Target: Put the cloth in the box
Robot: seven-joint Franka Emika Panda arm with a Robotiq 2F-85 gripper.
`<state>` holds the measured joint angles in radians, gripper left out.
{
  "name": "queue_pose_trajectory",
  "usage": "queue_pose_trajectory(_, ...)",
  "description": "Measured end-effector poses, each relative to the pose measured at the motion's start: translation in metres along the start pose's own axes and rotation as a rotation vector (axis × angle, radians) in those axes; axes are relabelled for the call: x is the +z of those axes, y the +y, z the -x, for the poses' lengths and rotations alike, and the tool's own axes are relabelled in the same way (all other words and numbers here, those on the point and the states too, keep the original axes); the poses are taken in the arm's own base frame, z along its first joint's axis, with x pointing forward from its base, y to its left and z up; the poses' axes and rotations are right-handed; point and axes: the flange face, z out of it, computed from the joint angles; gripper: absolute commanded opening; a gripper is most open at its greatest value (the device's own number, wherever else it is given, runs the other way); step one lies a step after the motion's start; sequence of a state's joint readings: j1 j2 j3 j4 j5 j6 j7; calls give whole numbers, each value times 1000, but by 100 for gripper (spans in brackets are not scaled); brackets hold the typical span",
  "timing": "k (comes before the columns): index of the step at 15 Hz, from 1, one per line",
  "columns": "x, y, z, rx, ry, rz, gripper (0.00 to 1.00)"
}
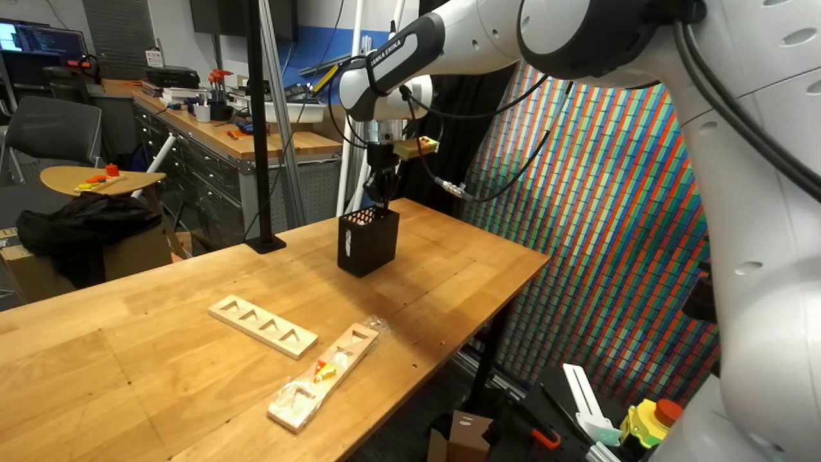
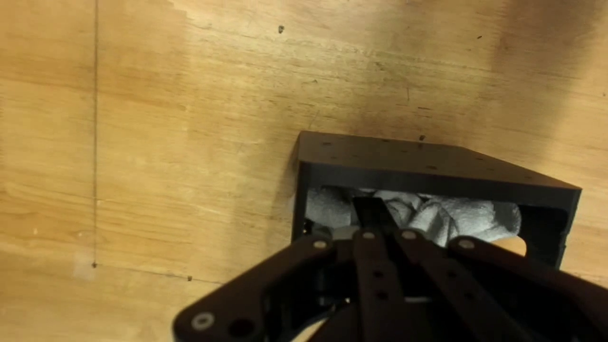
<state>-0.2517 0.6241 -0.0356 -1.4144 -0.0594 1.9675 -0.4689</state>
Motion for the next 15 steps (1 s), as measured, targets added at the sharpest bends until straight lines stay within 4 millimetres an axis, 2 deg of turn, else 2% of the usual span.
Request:
queue_pose_trajectory(4, -27, 6, 20, 20, 52, 29, 2)
queue_pose_trajectory(8, -43, 3, 39, 30, 106, 67, 3)
queue_pose_trajectory(9, -44, 2, 43, 31, 114, 79, 27)
queue_pose_trajectory(10, -45, 0, 48, 32, 120, 91, 29)
queue_pose_trajectory(11, -44, -3, 52, 35, 124, 101, 5)
queue_pose_trajectory(14, -42, -14, 64, 44, 131, 114, 27)
queue_pose_trajectory(15, -42, -16, 66, 44, 133, 115, 29)
